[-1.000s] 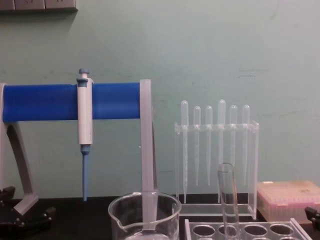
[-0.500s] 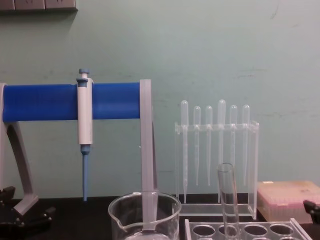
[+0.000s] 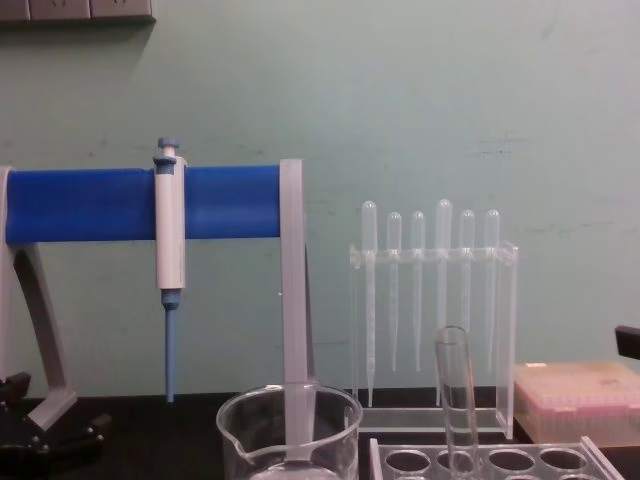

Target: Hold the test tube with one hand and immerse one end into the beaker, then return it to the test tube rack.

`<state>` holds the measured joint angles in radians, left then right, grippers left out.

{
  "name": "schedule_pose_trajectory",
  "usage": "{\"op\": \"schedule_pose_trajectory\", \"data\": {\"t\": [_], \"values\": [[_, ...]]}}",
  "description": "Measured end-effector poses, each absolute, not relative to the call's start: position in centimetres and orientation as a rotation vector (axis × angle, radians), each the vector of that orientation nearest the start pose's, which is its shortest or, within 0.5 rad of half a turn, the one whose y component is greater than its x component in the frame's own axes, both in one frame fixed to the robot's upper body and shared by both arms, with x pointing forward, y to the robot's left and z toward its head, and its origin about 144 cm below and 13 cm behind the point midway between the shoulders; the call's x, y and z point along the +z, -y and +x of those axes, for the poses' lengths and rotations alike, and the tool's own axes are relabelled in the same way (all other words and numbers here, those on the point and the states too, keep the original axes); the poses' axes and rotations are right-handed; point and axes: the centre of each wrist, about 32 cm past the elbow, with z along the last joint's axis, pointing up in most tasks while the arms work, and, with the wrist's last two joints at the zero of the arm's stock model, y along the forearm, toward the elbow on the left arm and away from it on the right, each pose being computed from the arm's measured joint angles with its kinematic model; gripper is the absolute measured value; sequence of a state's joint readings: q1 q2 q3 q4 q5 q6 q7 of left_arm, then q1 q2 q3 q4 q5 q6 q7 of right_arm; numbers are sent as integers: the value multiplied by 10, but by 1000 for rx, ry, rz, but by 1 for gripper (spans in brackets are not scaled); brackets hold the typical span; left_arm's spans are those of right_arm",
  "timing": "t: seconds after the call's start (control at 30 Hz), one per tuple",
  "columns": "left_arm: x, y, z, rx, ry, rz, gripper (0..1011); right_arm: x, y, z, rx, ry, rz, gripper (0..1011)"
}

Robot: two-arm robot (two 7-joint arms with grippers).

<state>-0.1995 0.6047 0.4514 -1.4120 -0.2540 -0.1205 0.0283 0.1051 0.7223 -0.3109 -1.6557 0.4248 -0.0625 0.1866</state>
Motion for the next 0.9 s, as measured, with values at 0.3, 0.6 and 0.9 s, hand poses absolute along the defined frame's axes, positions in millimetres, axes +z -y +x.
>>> {"op": "schedule_pose_trajectory", "data": {"t": [0.3, 0.6, 0.9], "values": [[1140, -310, 489, 1248, 285, 304, 1000, 1228, 359, 455, -787, 208, -223, 1004], [1140, -310, 489, 1248, 285, 304, 1000, 1232, 361, 450, -628, 226, -236, 1004], [1140, -310, 489, 1248, 285, 304, 1000, 1234, 348, 460, -504, 247, -270, 1004]]}}
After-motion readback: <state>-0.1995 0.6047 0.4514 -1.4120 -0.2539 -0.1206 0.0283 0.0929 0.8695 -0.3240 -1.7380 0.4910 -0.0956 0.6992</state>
